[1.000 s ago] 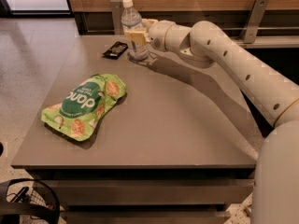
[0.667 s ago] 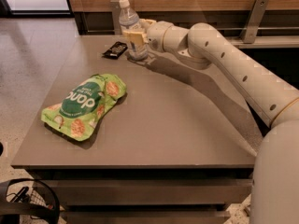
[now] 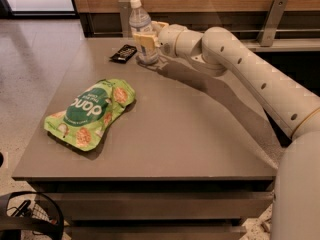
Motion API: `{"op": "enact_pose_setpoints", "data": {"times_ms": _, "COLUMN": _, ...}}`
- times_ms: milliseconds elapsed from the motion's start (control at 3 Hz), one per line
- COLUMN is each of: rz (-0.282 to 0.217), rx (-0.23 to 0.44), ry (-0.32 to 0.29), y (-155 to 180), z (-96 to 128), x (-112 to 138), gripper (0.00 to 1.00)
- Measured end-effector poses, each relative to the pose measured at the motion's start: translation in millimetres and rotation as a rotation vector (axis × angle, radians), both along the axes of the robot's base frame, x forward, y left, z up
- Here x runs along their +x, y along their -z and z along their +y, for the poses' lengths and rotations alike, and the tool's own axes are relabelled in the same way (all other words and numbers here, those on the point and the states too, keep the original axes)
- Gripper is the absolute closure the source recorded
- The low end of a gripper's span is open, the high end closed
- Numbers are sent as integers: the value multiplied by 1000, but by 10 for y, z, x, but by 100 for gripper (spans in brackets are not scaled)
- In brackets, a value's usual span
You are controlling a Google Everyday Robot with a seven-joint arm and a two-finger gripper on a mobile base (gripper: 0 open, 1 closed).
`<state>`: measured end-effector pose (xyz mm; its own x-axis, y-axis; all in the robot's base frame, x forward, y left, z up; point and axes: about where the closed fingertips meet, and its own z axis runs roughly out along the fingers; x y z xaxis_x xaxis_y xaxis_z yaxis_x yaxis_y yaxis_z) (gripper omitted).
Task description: Move blue plastic bottle near rxbar chocolate
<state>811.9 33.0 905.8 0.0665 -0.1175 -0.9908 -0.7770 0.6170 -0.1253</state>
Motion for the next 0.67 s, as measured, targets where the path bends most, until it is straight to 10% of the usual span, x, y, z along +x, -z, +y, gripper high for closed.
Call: {"op": "enact_pose_setpoints", "data": {"times_ms": 667, "rz": 0, "rx": 0, "ry": 0, "y": -6, "z": 1, "x": 0, "gripper": 83}}
